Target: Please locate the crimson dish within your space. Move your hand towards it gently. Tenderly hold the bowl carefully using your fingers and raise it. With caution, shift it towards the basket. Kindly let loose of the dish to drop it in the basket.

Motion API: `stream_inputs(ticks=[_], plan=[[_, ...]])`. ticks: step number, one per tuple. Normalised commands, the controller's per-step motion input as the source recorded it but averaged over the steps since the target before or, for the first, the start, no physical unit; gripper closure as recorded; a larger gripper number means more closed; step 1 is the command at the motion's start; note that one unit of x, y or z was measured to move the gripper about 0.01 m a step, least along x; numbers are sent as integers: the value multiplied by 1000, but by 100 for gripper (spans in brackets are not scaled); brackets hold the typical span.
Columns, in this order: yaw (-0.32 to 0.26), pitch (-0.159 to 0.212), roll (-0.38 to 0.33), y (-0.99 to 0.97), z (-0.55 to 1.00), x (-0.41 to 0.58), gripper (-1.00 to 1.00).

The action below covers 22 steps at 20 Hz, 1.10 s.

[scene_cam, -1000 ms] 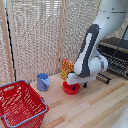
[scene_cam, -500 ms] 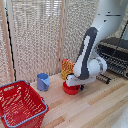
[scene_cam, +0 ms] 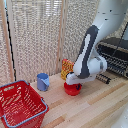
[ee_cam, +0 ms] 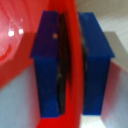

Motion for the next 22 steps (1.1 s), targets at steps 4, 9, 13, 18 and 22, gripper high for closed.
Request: stream_inputs(ticks=[4, 9, 13, 18, 22], plan=[[3, 9, 96, 0, 716, 12, 100], [0, 46, 168, 61, 659, 2, 100], [0, 82, 195, 211, 548, 50, 100], [19, 164, 158, 402, 562, 261, 100], [87, 169, 136, 537, 616, 437, 100]])
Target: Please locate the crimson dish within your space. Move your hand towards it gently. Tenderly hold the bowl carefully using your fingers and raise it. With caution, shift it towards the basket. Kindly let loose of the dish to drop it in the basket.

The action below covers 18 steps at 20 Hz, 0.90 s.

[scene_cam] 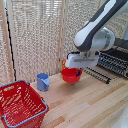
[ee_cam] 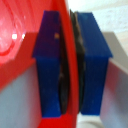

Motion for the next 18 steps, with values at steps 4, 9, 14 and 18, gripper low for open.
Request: stream_inputs(ticks=[4, 9, 14, 18], plan=[[91, 193, 81, 647, 672, 504, 100], [46, 181, 63, 763, 698, 484, 100], [-14, 68, 5, 865, 613, 293, 100], [-84, -6, -14, 873, 411, 174, 100]])
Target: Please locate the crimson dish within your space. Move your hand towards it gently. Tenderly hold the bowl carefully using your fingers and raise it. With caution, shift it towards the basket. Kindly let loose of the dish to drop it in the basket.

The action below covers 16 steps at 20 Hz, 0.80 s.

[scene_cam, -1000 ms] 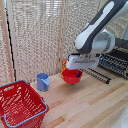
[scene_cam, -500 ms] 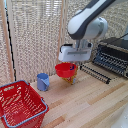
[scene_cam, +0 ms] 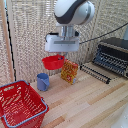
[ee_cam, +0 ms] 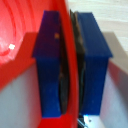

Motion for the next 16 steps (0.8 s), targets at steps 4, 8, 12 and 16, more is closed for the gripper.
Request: stream_inputs(ticks=[4, 8, 12, 16], plan=[[-177, -26, -21, 716, 299, 8, 100], [-197, -29, -22, 678, 256, 0, 100], [-181, -15, -20, 732, 124, 4, 100], [-149, -2, -16, 822, -41, 54, 100]])
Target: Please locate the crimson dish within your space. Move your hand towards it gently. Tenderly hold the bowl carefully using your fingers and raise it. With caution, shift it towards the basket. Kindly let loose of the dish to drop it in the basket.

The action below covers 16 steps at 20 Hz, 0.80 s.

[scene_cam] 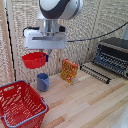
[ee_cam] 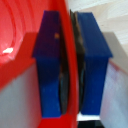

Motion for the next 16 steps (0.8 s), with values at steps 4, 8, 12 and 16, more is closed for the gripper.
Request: stream_inputs(ticks=[4, 8, 12, 16], plan=[[-134, 0, -15, 863, -214, 90, 100], [-103, 0, -45, 837, -349, 91, 100], [-40, -16, -126, 595, -432, 234, 100], [11, -19, -75, 171, -11, 106, -100]])
